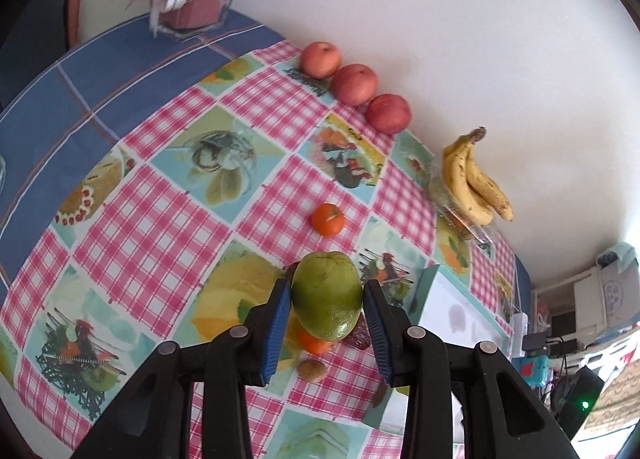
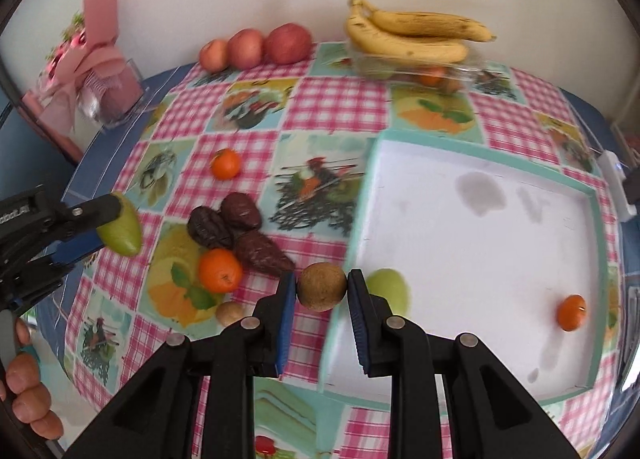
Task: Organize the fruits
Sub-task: 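Carry the pear and kiwi into the white tray and release both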
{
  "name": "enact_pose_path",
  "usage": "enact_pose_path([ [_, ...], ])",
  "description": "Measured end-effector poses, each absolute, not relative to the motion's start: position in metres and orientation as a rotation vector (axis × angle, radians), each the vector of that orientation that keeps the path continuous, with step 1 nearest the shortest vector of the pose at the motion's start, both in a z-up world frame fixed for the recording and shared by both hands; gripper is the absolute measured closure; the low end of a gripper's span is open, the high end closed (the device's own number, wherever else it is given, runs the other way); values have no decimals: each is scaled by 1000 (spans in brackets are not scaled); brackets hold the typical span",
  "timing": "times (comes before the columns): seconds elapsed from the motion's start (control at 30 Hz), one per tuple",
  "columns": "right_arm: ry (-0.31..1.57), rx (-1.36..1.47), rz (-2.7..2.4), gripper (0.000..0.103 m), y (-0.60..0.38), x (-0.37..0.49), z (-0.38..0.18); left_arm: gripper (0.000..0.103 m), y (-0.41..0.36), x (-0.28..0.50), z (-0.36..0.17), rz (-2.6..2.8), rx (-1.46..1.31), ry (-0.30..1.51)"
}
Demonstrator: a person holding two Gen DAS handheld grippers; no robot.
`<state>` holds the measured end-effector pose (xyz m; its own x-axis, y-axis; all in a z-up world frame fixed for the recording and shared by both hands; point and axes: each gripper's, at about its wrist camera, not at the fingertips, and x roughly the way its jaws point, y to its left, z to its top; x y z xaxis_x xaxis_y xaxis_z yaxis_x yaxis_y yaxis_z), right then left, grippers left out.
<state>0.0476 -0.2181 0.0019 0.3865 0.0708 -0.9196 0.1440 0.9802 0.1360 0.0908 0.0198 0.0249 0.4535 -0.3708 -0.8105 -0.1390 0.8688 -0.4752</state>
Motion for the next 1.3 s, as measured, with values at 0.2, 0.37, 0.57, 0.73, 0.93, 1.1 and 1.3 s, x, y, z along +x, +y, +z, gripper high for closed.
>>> enact_pose_path([
  [0.2,1161,271,-179,76,-266,32,6,63,-8,85,31,-227,-475,1111],
  [0.37,1158,296,-311,76,-308,13,9,63,-42,78,30,-312,-423,1138],
  [0.57,1148,347,-434,76,-353,-10,11,63,-85,67,27,-416,-358,1176],
  [0.73,1125,372,-481,76,-372,-23,17,63,-118,57,19,-486,-299,1220],
  [0.93,1112,379,-492,76,-379,-26,22,63,-146,47,7,-533,-223,1267],
  [1.1,1115,384,-487,76,-378,-27,22,63,-162,41,-5,-552,-170,1304],
  [1.3,1152,391,-492,76,-380,-26,10,63,-180,37,-25,-551,-96,1351],
])
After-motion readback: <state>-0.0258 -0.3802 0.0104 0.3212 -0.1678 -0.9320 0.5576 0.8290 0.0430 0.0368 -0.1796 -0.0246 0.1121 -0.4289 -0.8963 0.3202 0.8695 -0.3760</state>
